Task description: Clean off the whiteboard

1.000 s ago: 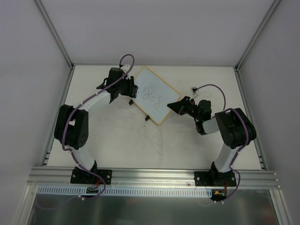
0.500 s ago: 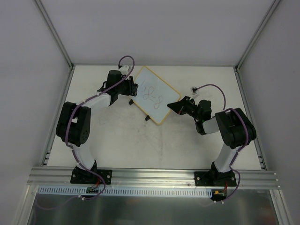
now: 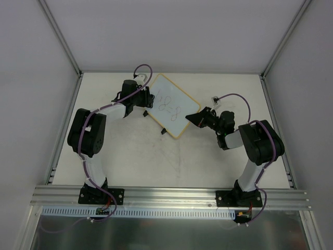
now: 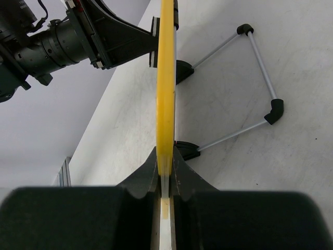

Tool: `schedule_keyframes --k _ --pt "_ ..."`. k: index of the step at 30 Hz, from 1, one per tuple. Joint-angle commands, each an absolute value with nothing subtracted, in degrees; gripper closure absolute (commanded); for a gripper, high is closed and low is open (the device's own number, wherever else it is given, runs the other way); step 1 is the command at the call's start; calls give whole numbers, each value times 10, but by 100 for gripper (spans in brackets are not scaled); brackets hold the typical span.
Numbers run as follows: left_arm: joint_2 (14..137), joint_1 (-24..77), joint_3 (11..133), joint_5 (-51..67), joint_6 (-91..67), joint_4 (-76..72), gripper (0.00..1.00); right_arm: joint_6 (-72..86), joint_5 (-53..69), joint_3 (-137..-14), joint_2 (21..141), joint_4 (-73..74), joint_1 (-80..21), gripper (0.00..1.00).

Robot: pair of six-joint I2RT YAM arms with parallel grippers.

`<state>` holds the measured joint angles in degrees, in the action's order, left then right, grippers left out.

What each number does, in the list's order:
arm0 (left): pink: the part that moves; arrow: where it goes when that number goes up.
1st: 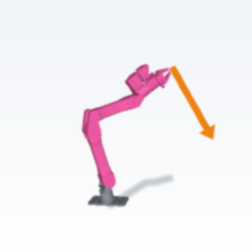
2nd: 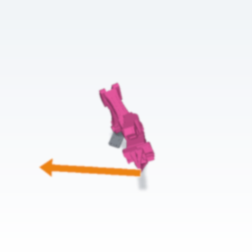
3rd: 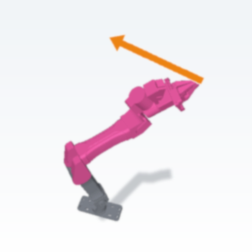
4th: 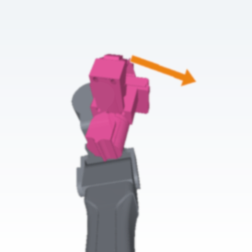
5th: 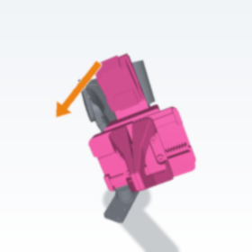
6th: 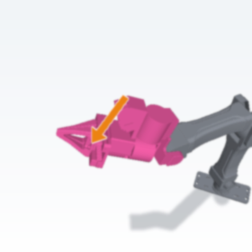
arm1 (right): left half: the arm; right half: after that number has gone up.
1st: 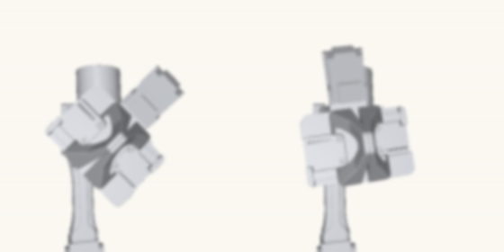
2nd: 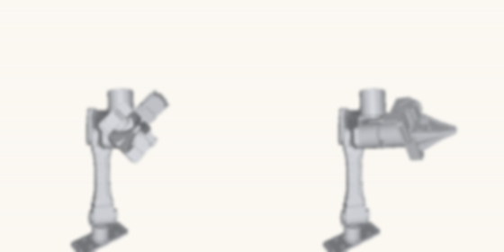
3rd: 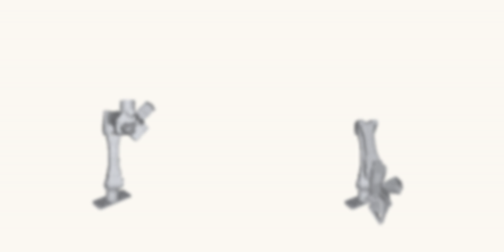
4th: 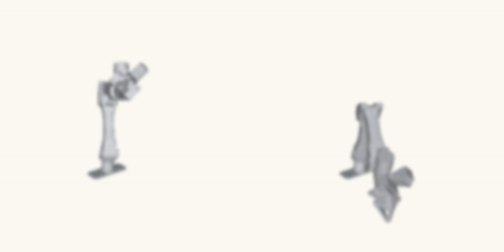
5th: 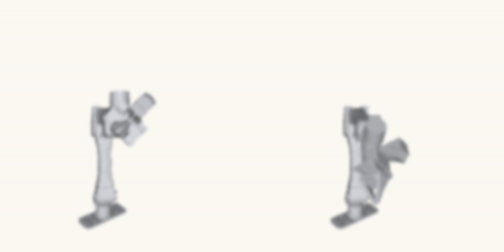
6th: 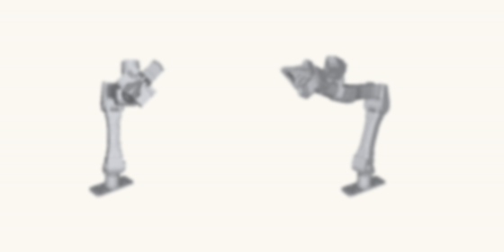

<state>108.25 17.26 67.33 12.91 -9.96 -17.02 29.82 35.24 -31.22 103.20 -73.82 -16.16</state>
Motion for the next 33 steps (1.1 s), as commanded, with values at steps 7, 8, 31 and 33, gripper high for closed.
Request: schedule_keyframes --k 7,8,31,33 --pt "1106 174 687 144 -101 -202 100 294 371 -329 1016 -878 -165 100" --pt "1106 174 687 144 -101 -203 100 293 371 -329 1015 -879 -165 100" --pt "1063 271 630 109 -112 -235 100 294 374 -337 1020 -878 -169 100" --pt "1060 278 623 109 -116 -236 100 294 374 -337 1020 -878 -171 100"
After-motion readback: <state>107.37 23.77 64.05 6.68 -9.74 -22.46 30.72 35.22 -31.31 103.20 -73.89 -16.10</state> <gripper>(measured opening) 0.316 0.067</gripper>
